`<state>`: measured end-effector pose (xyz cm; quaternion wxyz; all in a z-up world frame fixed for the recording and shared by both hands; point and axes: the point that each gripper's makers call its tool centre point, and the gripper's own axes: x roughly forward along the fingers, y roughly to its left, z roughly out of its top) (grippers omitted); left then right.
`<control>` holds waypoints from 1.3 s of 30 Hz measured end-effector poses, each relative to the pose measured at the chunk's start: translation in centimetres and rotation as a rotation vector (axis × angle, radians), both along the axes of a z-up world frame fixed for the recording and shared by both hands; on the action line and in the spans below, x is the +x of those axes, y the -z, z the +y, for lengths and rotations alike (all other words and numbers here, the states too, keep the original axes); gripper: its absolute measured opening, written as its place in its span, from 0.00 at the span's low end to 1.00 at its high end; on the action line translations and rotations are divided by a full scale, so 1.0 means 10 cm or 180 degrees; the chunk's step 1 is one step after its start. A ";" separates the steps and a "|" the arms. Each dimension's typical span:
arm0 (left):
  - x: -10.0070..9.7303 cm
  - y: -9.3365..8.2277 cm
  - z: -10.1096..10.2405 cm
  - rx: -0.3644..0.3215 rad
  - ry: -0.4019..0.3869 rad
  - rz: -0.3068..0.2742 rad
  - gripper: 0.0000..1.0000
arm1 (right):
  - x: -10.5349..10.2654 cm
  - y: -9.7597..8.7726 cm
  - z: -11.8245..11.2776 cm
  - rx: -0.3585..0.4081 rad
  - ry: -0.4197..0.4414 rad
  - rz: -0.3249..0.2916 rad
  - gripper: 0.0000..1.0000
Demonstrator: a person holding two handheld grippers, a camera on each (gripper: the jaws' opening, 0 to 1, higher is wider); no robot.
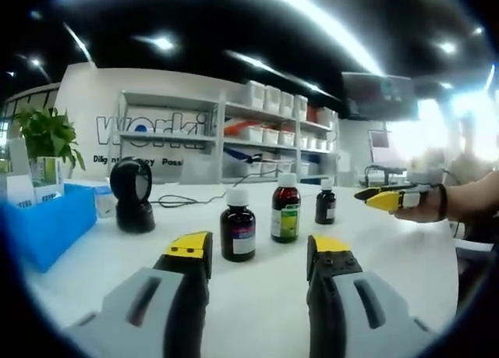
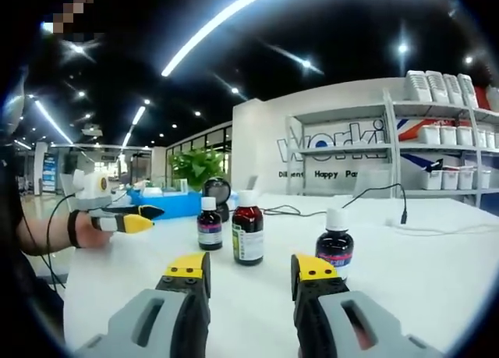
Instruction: Rotate the medicine bottle to make it face forward pick up the medicine bottle inspect the drug traceability code place the medicine on the table
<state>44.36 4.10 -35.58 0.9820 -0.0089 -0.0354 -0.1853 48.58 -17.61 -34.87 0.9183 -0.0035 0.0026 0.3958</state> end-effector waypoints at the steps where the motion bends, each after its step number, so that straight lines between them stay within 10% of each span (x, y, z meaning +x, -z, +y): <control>1: 0.00 0.00 0.00 -0.0004 0.0000 0.0007 0.39 | 0.04 -0.02 -0.02 0.0006 0.0031 0.0013 0.37; 17: 0.03 0.04 0.02 0.0028 -0.0015 0.0058 0.40 | 0.62 -0.03 -0.40 -0.0396 0.0356 0.0200 0.39; 39: 0.00 0.01 0.01 0.0027 -0.0009 0.0030 0.40 | 1.11 0.19 -0.25 -0.0888 0.0387 0.0425 0.41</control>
